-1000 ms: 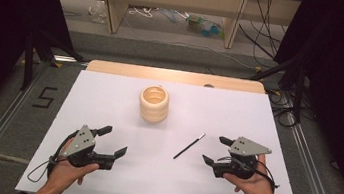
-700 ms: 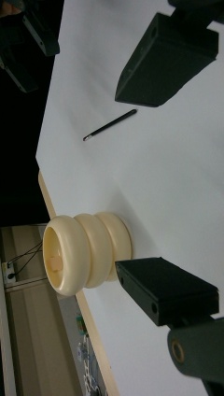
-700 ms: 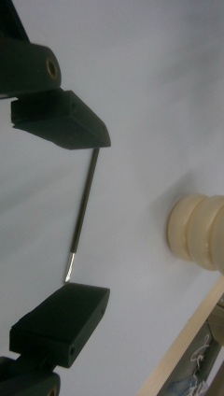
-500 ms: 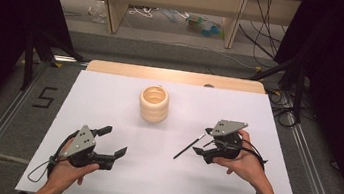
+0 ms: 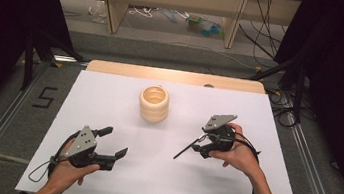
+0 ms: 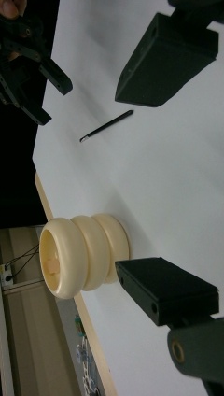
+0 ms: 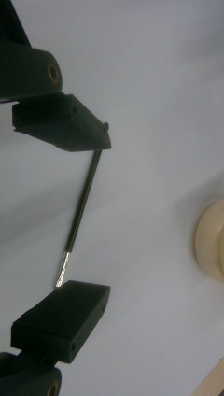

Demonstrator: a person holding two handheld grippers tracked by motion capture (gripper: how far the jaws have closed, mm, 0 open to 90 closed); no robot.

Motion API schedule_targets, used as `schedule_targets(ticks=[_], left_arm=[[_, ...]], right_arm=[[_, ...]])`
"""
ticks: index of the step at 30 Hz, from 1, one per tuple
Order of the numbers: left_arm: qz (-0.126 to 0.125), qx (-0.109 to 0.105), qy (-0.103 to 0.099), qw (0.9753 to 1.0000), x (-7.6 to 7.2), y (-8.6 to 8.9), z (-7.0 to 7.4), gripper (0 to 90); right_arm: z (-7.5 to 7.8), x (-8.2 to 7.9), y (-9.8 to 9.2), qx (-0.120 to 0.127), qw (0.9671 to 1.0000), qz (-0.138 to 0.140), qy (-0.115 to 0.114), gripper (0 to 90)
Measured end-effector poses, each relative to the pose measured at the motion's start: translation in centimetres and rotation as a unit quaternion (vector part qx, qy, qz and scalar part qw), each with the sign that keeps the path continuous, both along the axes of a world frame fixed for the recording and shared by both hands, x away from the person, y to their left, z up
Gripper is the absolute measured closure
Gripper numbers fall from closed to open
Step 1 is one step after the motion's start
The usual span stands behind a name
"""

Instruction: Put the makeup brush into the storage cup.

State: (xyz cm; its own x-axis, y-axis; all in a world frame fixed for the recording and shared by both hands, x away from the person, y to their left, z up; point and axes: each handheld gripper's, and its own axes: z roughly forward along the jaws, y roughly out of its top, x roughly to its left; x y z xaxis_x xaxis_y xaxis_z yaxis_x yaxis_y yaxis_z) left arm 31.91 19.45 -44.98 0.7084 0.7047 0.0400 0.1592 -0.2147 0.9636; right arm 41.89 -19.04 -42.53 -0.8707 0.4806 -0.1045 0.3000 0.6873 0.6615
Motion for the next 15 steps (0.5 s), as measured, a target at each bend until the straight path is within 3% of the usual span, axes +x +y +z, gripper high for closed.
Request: schedule_targets(ticks=[11, 15], left_arm=[[0.0, 0.002, 0.002, 1.0, 0.0, 0.0, 0.0, 15.9], [0.0, 0.004, 0.002, 1.0, 0.0, 0.0, 0.0, 15.9]], right_arm=[[0.1, 1.5, 1.9, -0.042, 0.9986, 0.033, 0.004, 26.8], [-0.3, 2.1, 2.4, -0.05, 0.9978, 0.04, 0.02, 26.8]])
